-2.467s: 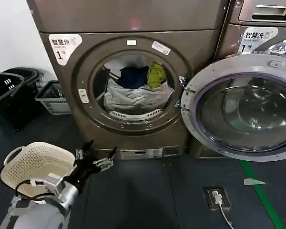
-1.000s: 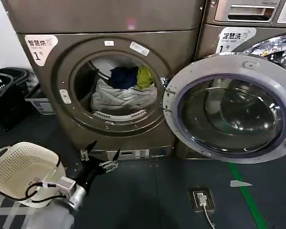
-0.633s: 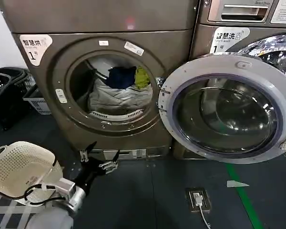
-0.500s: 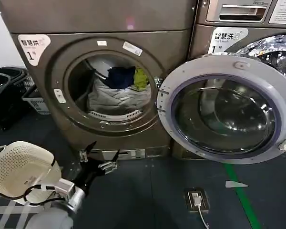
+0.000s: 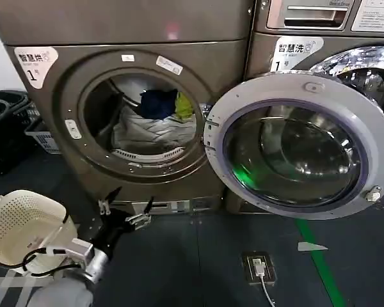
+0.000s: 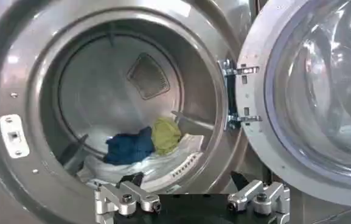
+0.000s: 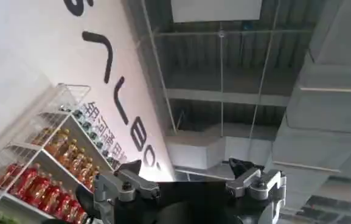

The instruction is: Grasp the clothes from the dryer.

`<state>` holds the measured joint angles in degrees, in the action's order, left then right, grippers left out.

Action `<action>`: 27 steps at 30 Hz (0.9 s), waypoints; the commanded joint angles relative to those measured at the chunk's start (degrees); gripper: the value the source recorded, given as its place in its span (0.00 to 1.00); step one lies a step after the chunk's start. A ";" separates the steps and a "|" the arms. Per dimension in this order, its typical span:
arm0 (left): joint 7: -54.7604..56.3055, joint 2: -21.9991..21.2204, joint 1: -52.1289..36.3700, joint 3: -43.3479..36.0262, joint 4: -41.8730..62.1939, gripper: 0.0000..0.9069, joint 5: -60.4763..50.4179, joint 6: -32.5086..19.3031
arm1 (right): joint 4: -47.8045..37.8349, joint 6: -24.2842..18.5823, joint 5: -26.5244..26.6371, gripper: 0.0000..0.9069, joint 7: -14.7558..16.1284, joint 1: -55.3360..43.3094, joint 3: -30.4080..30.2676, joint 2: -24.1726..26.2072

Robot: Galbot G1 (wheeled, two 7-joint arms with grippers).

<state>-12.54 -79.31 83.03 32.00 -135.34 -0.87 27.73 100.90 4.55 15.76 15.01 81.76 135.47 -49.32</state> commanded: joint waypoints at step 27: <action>2.27 0.00 -1.57 0.96 -0.13 1.00 0.09 1.11 | 1.06 0.22 0.56 1.00 1.02 -1.24 -1.56 0.37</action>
<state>-10.39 -79.43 81.47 32.97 -135.60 -0.87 28.79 101.79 4.69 16.24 15.95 80.30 133.86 -48.76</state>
